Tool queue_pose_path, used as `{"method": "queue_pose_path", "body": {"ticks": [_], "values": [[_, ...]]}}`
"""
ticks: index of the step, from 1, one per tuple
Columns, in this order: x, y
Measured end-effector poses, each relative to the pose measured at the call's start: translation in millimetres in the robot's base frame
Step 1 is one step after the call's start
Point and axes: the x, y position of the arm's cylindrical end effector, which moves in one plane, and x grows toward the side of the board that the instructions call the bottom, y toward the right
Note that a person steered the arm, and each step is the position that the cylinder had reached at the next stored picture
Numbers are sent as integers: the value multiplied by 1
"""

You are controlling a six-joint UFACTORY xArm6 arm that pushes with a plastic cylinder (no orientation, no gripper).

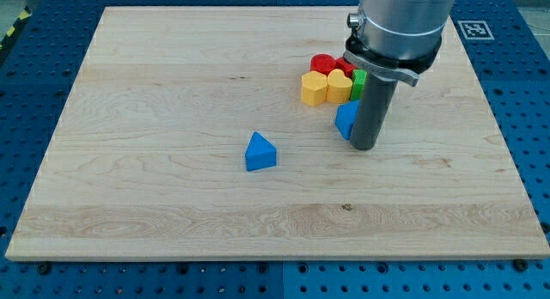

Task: Push the blue triangle below yellow blocks

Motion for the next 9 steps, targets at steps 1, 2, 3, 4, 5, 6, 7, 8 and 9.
{"method": "queue_pose_path", "body": {"ticks": [1,2,3,4,5,6,7,8,9], "values": [[2,0],[30,0],[56,-15],[81,-36],[87,-44],[88,-101],[84,-144],[84,-150],[82,-177]]}}
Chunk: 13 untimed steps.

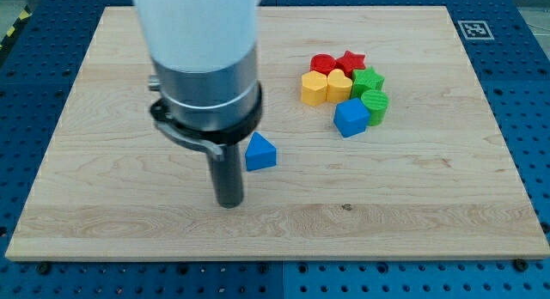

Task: Push the blue triangle below yellow blocks

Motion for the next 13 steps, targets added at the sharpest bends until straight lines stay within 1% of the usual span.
{"method": "queue_pose_path", "body": {"ticks": [1,2,3,4,5,6,7,8,9,10,11,13], "values": [[-33,-1],[-51,16],[-44,34],[-21,54],[-20,86],[-22,102],[-22,93],[-26,71],[-38,71],[-38,66],[-42,45],[-50,63]]}}
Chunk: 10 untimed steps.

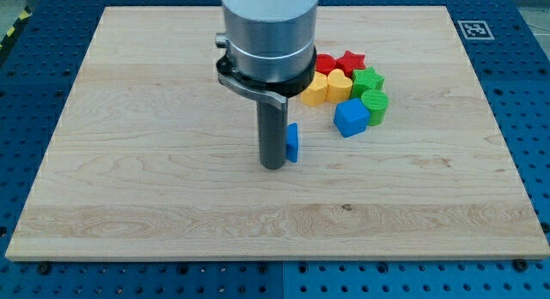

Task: Push the blue triangle below yellow blocks

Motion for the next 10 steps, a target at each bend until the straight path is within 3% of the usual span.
{"method": "queue_pose_path", "body": {"ticks": [3,8,10], "values": [[-7,22],[-45,2],[-40,25]]}}
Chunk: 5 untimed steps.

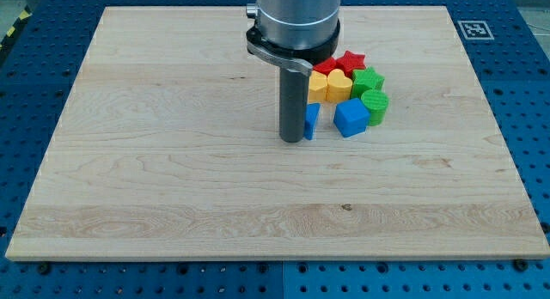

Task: Push the blue triangle below yellow blocks

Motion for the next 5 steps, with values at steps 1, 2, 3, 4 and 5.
{"method": "queue_pose_path", "body": {"ticks": [1,2,3,4,5], "values": [[-6,9],[-10,13],[-10,12],[-17,12],[-20,13]]}}
